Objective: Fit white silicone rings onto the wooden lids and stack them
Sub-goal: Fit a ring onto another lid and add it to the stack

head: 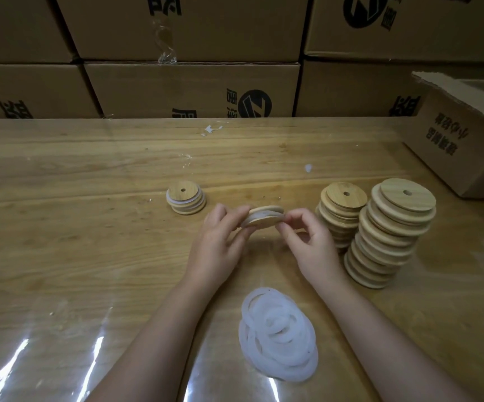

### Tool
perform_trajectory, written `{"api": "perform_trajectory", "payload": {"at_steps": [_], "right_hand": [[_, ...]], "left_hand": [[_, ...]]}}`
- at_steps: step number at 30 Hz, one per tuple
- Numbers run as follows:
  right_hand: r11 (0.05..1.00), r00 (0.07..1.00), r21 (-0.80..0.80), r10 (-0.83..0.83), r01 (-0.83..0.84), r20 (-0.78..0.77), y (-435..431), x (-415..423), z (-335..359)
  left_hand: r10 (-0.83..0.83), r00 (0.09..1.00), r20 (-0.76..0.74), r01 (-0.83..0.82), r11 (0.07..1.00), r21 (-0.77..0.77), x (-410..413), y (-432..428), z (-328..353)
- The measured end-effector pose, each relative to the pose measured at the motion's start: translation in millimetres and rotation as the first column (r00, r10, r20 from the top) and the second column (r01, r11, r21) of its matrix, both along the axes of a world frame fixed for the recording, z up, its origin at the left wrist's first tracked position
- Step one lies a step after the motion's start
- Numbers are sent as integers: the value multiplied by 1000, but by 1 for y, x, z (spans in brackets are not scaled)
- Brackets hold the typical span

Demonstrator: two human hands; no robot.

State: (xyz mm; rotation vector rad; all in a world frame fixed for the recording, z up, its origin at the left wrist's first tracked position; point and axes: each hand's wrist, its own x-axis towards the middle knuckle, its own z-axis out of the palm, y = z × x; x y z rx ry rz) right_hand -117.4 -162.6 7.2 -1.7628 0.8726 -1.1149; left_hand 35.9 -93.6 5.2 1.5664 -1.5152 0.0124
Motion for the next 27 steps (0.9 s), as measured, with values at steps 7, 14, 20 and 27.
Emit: {"api": "perform_trajectory", "payload": {"at_steps": [7, 14, 20, 27], "right_hand": [[974, 999, -227, 2, -9, -33, 2, -1, 1], [969, 999, -245, 11, -21, -42, 2, -1, 2], [974, 997, -216, 68, -75, -41, 3, -2, 2], [988, 989, -89, 136, -130, 66, 5, 0, 4]], "left_hand": [[29, 986, 167, -34, 999, 27, -2, 3, 1], [6, 987, 163, -14, 999, 45, -4, 4, 4], [-31, 992, 124, 25, 998, 53, -3, 3, 4], [-47, 994, -103, 53, 997, 59, -2, 1, 2]]}}
